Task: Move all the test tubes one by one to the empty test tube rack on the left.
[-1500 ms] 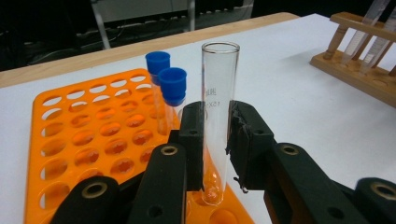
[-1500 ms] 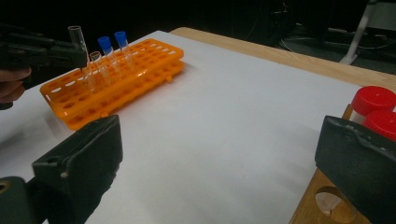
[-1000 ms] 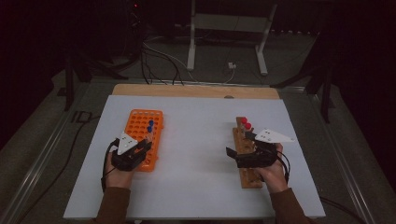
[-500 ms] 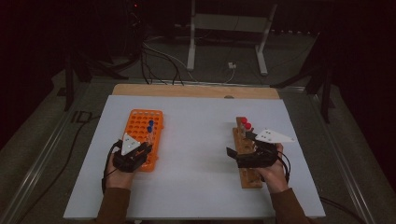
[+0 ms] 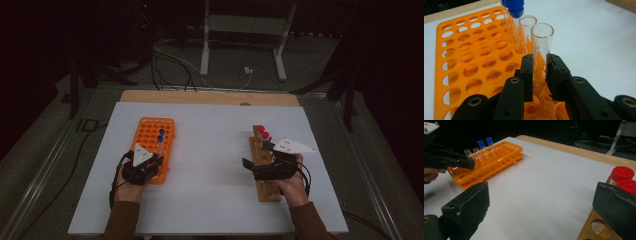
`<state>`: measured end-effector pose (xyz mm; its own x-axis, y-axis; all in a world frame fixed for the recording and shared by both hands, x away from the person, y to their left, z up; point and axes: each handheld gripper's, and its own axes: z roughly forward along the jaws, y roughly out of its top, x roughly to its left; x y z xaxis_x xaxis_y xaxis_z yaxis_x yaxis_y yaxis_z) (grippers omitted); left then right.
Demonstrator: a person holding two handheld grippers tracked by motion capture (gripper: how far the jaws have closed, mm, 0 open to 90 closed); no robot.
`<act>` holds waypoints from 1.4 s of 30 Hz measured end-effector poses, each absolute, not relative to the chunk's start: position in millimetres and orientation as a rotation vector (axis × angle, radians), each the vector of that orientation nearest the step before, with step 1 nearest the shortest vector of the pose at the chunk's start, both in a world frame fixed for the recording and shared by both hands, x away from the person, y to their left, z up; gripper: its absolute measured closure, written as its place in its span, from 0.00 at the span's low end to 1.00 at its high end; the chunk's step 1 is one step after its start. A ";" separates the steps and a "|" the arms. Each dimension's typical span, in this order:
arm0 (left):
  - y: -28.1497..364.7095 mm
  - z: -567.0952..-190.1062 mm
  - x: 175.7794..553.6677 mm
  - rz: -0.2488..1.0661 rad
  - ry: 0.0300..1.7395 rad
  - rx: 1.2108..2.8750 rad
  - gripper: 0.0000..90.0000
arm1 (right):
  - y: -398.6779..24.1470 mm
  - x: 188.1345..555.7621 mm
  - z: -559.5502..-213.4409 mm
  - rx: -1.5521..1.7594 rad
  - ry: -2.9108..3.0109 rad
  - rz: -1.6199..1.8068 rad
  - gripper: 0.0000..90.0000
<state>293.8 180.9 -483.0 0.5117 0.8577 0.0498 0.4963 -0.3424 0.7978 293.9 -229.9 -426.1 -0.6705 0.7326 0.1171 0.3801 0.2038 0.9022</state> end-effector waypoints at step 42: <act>169.1 -454.7 281.9 0.609 1.072 1.746 0.00 | -265.1 350.2 -435.3 1.239 2.060 1.230 0.53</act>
<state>281.9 169.1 -454.7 0.4887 0.8700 -0.0657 0.3891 -0.1499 0.9089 350.2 -265.1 -435.3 -0.5033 0.8611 0.0722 0.4720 0.2039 0.8577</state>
